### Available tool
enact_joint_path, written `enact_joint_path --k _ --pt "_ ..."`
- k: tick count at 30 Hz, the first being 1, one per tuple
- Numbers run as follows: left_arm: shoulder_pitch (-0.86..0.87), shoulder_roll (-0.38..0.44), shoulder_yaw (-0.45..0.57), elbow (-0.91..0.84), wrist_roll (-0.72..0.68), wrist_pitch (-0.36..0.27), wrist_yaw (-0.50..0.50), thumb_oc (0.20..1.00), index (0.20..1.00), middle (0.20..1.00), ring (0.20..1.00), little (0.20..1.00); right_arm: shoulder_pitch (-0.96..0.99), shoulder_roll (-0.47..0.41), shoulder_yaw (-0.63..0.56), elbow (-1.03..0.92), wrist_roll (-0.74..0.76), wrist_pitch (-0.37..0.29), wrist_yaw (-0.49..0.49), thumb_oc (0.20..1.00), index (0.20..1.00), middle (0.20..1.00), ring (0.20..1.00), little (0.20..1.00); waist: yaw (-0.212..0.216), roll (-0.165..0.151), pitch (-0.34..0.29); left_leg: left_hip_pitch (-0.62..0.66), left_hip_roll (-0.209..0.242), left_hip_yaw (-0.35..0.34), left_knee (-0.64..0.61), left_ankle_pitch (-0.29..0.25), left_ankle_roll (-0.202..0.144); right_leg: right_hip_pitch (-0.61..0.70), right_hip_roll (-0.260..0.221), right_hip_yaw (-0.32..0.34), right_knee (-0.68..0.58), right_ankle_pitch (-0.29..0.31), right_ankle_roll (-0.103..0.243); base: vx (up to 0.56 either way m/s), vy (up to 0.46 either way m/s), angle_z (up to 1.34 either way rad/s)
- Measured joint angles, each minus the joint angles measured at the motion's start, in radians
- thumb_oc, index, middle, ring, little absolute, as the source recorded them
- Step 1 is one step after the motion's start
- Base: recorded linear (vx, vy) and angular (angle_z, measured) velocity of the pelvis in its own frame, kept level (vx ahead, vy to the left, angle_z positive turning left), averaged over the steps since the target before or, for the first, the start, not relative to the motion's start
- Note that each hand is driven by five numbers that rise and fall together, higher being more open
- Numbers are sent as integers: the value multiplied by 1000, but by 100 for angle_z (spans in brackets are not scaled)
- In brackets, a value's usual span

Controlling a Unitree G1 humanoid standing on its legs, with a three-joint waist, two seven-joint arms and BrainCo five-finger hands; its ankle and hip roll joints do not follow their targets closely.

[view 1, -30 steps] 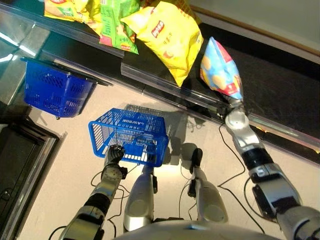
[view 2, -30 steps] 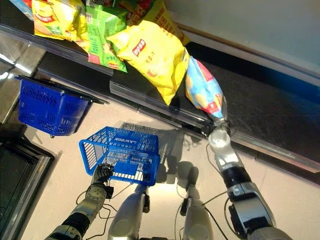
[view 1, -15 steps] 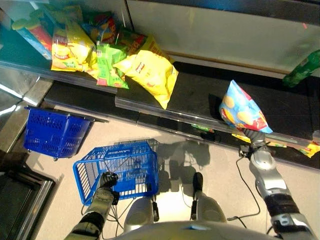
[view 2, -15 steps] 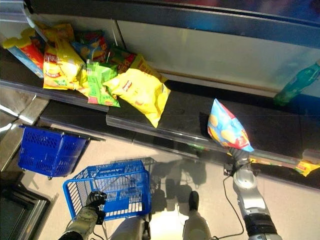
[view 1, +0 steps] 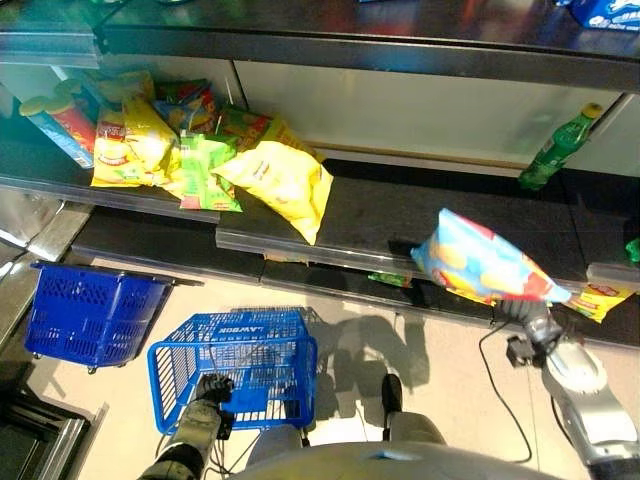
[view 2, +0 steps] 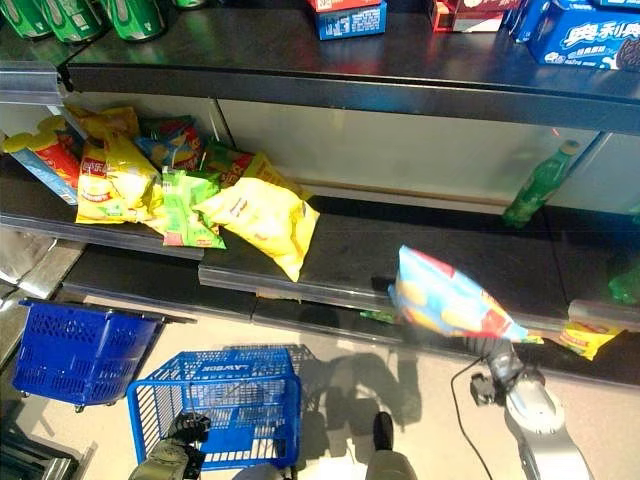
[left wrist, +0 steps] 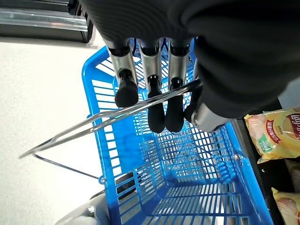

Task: Pick up the snacks into the basket

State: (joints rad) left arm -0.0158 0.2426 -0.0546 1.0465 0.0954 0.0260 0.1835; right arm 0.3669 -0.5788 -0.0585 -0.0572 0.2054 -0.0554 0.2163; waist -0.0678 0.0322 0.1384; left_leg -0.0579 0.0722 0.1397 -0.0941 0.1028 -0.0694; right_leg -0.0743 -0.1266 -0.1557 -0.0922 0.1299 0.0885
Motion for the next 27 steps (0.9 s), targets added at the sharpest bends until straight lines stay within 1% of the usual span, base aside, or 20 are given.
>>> enact_joint_path --k 1,3,5,7,9,10,11,12,13,14,16,17,18,20,21,22,24,27 --pt "10 -3 11 -1 -2 -3 0 200 200 200 200 200 7 -5 20 39 -83 -5 -5 200 200 200 200 200 -2 -3 -4 0 1 0 0 0 0 0 1 1 -1 0 0 -15 -37 -1" --pt "12 -8 21 -1 -7 -3 0 200 200 200 200 200 16 -10 39 79 -159 3 -10 200 200 200 200 200 -1 -6 -6 -2 1 0 0 -1 0 -2 1 0 0 -1 -1 -28 -17 0" --pt "12 -8 21 -26 -58 -1 14 200 200 200 200 200 -5 7 92 210 -261 2 -54 200 200 200 200 200 -1 -10 -9 -15 2 0 0 1 1 -20 2 1 -2 1 1 -82 -50 -1" --pt "15 -11 19 -54 -83 -4 22 200 200 200 200 200 -36 26 119 286 -307 18 -80 200 200 200 200 200 3 -12 -10 -34 3 -1 0 5 3 -35 2 1 0 4 4 -64 -34 1" --pt "14 -12 15 -109 -124 -4 36 200 200 200 200 200 -72 30 178 366 -384 25 -108 200 200 200 200 200 4 -12 -5 -58 1 -3 1 13 7 -56 1 -1 0 9 3 -133 -44 2" --pt "-8 -7 -19 -121 -138 -5 65 200 200 200 200 200 -149 38 251 468 -435 28 -154 200 200 200 200 200 -7 -21 9 -68 1 -3 4 19 5 -67 2 0 -2 12 2 -80 -30 0" --pt "-46 -14 -46 -98 -145 -5 78 200 200 200 200 200 -196 41 299 528 -458 35 -171 200 200 200 200 200 -4 -23 15 -77 1 -4 5 22 5 -76 3 -1 -1 16 2 -133 -68 6" --pt "-82 -23 -71 -132 -173 -4 106 200 200 200 200 200 -258 61 338 581 -499 49 -191 200 200 200 200 200 3 -24 37 -96 -1 -6 5 31 6 -92 3 -5 0 22 2 -93 -49 9" --pt "-97 -42 -100 -162 -179 -13 114 200 200 200 200 200 -298 70 361 594 -512 49 -206 200 200 200 200 200 10 -25 56 -103 -2 -8 6 36 8 -99 1 -7 0 27 1 -149 -80 10" --pt "-119 -42 -157 -240 -188 -18 133 200 200 200 200 200 -410 104 406 679 -535 50 -259 200 200 200 200 200 9 -27 96 -120 -5 -12 5 43 10 -112 0 -9 0 33 3 -80 -39 7" --pt "-131 -46 -222 -310 -190 -16 141 200 200 200 200 200 -520 148 457 771 -558 70 -310 200 200 200 200 200 9 -26 125 -141 -5 -21 5 49 9 -130 1 -16 0 37 3 -83 -39 10" --pt "-166 -56 -266 -325 -192 -30 140 200 200 200 200 200 -609 177 498 841 -567 82 -335 200 200 200 200 200 9 -21 160 -158 -4 -29 6 58 7 -144 3 -18 1 42 0 -88 -43 14" --pt "-210 -72 -288 -320 -194 -30 140 200 200 200 200 200 -667 196 515 845 -569 82 -344 200 200 200 200 200 32 -12 192 -169 -2 -32 6 62 7 -152 5 -22 1 45 -4 -87 -42 9" --pt "-245 -67 -315 -322 -196 -31 145 200 200 200 200 200 -738 220 540 881 -569 78 -368 200 200 200 200 200 39 -9 219 -190 2 -32 6 66 6 -173 9 -22 1 49 -9 -73 -16 2" --pt "-262 -70 -317 -321 -197 -31 144 200 200 200 200 200 -798 251 552 905 -569 82 -379 200 200 200 200 200 44 -5 240 -196 2 -33 6 68 5 -177 11 -25 1 50 -11 -122 -15 -1" --pt "-284 -71 -339 -320 -207 -31 147 200 200 200 200 200 -849 275 602 958 -569 84 -398 200 200 200 200 200 53 -6 255 -206 2 -32 6 70 4 -191 13 -25 1 50 -11 -98 -8 -5" --pt "-343 -72 -358 -318 -218 -31 147 200 200 200 200 200 -906 285 631 992 -569 100 -405 200 200 200 200 200 57 -3 281 -232 3 -34 6 74 3 -213 14 -27 1 57 -21 -53 -9 1" --pt "-425 -92 -374 -323 -241 -32 158 200 200 200 200 200 -966 301 651 1006 -563 103 -423 200 200 200 200 200 58 -3 324 -253 5 -33 7 75 4 -234 13 -30 1 57 -21 -75 -16 3"
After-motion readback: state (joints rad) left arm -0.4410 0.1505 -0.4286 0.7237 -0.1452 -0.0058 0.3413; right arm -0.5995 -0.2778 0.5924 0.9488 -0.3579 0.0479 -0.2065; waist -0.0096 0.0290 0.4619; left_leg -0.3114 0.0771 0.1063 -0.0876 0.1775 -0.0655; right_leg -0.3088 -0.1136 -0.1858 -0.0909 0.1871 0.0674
